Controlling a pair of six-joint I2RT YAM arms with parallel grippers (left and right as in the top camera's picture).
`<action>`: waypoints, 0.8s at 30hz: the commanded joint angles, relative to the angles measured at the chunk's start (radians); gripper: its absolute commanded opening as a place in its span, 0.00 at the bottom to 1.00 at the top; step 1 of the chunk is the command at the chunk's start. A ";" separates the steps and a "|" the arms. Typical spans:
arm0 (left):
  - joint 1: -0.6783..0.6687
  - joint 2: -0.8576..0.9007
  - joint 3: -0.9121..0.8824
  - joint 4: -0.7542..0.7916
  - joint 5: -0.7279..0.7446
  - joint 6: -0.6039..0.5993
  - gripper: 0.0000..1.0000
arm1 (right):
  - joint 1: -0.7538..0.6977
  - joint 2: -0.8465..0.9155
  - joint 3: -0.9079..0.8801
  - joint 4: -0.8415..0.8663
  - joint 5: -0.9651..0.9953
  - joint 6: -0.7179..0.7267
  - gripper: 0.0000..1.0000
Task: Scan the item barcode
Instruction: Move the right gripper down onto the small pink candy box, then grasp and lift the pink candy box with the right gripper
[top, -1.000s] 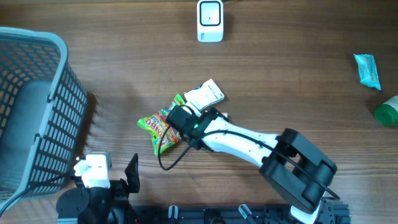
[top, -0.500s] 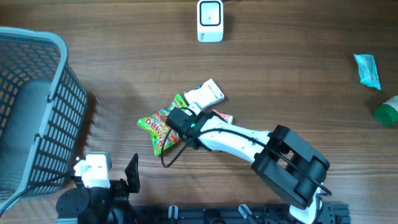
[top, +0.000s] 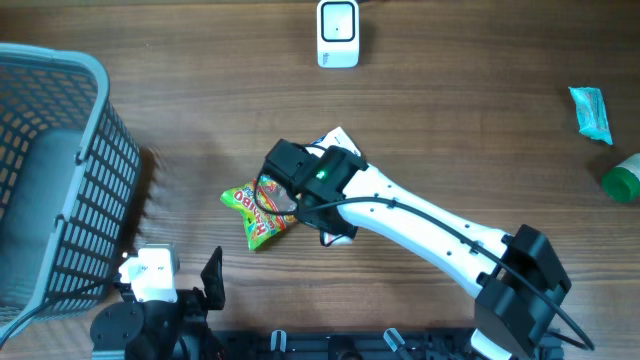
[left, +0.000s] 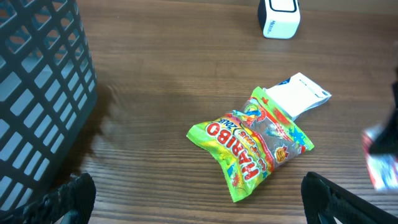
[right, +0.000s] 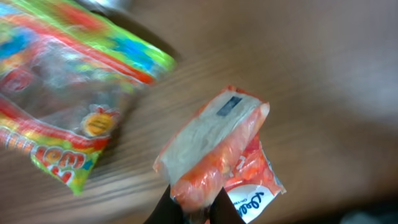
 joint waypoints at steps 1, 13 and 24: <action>0.003 0.000 -0.006 0.003 0.016 -0.013 1.00 | -0.045 -0.008 0.006 -0.012 -0.274 0.645 0.06; 0.003 0.000 -0.006 0.003 0.016 -0.013 1.00 | -0.352 0.135 -0.011 0.246 -0.754 0.668 0.04; 0.003 0.000 -0.006 0.003 0.016 -0.013 1.00 | -0.476 0.273 -0.011 0.048 -1.062 0.052 0.04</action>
